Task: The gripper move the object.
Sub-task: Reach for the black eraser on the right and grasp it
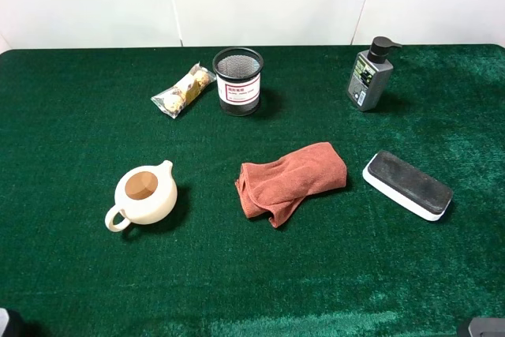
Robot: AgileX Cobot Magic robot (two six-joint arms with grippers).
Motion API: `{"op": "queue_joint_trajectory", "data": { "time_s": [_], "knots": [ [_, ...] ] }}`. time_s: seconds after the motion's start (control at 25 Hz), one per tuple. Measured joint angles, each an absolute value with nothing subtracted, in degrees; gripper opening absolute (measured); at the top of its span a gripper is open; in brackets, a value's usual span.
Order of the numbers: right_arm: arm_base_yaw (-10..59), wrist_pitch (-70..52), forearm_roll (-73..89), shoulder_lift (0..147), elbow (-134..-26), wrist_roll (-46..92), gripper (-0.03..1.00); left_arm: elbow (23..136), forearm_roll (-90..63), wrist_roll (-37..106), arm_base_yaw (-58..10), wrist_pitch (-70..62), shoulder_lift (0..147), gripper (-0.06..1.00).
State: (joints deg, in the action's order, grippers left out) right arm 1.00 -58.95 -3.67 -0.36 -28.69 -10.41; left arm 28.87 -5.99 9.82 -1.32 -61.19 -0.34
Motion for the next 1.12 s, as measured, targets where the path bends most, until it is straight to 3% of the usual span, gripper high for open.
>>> {"op": "queue_joint_trajectory", "data": {
  "time_s": [0.84,1.12],
  "knots": [
    [1.0,-58.95,-1.13,-0.23,-28.69,-10.41,0.65,28.87,-5.99,9.82,-1.32,-61.19,-0.34,0.99],
    [1.0,-58.88,1.33,11.09,-32.63,-9.1,0.65,28.87,-5.99,9.82,-1.32,-61.19,-0.34,0.99]
  ]
}}
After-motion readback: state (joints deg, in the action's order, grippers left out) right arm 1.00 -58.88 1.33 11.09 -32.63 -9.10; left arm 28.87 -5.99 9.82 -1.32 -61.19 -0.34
